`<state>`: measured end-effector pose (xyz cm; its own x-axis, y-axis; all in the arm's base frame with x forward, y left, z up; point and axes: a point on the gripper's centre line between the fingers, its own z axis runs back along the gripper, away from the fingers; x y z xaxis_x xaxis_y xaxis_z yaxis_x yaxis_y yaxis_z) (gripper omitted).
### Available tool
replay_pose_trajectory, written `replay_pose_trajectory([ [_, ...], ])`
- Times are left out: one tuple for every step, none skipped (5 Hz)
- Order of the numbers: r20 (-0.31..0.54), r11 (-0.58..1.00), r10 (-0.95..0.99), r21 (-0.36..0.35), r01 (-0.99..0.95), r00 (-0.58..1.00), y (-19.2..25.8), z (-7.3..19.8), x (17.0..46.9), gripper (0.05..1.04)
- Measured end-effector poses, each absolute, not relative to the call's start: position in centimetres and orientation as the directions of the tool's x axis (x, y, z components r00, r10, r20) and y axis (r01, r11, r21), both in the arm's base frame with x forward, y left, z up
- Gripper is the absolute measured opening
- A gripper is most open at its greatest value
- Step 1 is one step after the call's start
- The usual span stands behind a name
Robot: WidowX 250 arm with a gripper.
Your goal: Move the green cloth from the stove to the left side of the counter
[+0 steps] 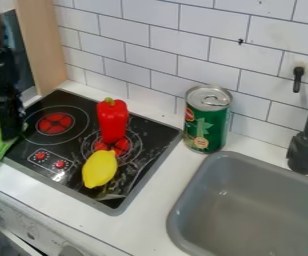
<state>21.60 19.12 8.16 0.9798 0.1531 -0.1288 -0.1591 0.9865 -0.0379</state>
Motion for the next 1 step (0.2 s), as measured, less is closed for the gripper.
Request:
replay_pose_trajectory([
  [-0.098,0.993,0.111,-0.022,-0.114,0.989,17.54,9.23,20.58,1.001],
])
